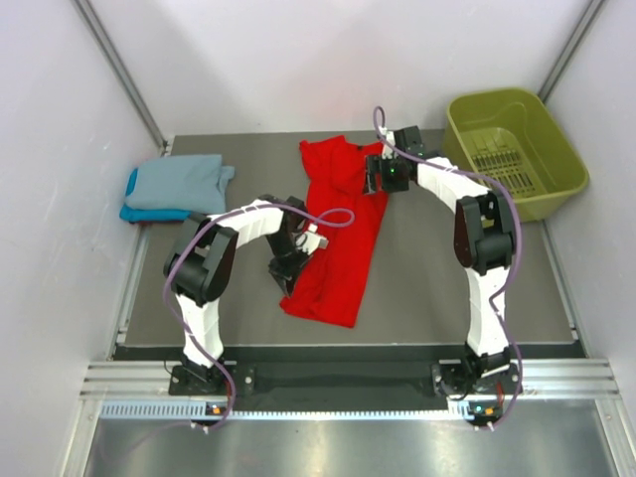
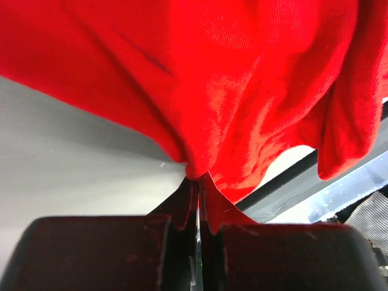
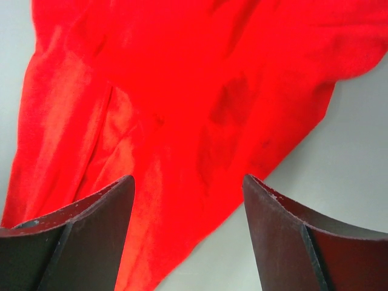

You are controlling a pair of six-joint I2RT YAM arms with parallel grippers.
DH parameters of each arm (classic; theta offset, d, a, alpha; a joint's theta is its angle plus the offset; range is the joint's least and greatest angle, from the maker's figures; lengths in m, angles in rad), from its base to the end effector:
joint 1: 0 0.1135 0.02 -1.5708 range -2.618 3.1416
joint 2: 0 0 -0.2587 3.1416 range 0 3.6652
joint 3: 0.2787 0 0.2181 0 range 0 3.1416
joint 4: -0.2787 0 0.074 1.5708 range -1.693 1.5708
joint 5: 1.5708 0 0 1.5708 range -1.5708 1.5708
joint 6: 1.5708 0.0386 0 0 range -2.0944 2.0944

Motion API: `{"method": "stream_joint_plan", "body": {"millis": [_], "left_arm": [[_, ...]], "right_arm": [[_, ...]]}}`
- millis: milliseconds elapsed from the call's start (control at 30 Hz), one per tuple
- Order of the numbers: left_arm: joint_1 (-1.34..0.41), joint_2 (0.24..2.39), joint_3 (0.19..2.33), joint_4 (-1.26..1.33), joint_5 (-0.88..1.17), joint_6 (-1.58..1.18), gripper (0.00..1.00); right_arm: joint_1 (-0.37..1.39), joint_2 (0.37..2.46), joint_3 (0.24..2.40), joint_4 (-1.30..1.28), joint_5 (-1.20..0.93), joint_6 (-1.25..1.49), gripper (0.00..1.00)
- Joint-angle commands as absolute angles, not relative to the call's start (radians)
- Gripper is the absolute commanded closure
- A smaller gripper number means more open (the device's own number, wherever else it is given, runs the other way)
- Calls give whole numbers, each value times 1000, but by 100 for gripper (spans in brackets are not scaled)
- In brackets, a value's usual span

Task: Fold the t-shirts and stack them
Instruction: Fold the tshirt

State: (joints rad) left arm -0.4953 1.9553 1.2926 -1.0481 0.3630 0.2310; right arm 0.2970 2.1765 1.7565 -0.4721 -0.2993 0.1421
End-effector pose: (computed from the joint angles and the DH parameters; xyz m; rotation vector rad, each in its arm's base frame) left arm 0.2609 -0.1565 0.1626 -1.0001 -2.7374 0.5032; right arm 0.4297 0.1434 0.2092 -0.3243 2.4690 0.5571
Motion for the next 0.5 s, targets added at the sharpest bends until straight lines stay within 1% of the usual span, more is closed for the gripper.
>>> {"method": "stream_joint_plan", "body": {"millis": [0,233,467], "left_arm": [[-492,1908,1266,-1088,391,235,100],[-497,1871,1177,-1083,423,253,100],[-517,1875,1193,-1100,457,259,100]], "right_arm": [[299,2227,1819,-457,-278,147,27],[276,2333,1954,-462,-249,152,28],[247,2404,2040,-445,-239,153,27]]}}
